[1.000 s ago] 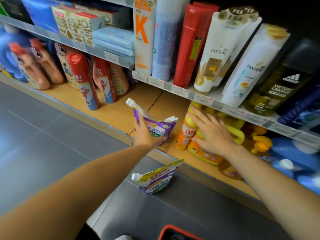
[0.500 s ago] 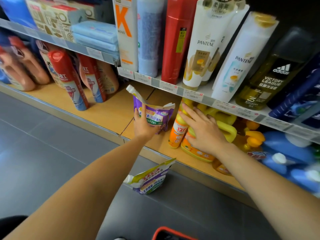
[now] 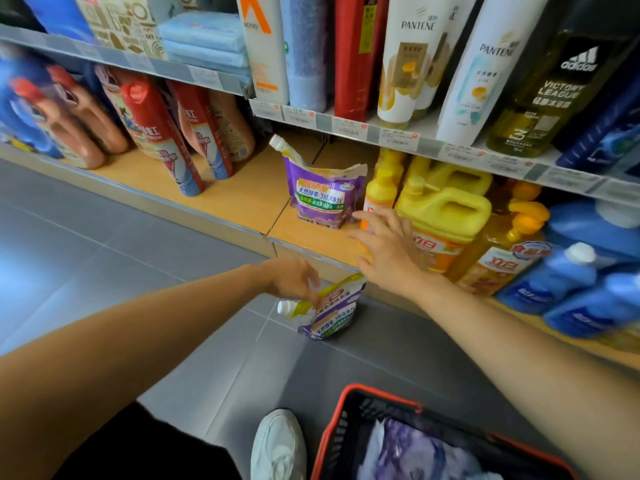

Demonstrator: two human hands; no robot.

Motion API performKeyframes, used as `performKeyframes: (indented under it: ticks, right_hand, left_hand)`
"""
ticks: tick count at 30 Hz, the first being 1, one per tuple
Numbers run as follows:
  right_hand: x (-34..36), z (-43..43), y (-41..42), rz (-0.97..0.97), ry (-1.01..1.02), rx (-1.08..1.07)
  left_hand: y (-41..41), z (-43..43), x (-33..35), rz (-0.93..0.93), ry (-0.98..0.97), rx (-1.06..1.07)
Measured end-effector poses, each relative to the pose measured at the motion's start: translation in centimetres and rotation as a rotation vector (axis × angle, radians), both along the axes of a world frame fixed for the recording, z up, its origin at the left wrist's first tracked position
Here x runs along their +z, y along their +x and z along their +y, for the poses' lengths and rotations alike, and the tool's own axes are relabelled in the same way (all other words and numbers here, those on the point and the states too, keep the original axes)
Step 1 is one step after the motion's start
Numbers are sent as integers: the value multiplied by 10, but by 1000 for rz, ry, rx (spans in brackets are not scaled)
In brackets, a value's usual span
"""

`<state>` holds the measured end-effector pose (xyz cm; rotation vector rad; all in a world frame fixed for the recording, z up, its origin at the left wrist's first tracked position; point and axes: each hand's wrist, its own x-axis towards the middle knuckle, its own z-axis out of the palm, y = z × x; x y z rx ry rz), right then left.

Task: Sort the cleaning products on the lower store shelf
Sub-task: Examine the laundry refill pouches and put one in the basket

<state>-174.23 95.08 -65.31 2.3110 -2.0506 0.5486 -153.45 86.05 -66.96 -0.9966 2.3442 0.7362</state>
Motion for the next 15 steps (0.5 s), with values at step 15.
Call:
performKeyframes:
  ticks: [15]
  right_hand:
    - [-27, 24, -11, -311, 522, -189]
  left_hand:
    - [45, -8, 18, 187, -183, 129]
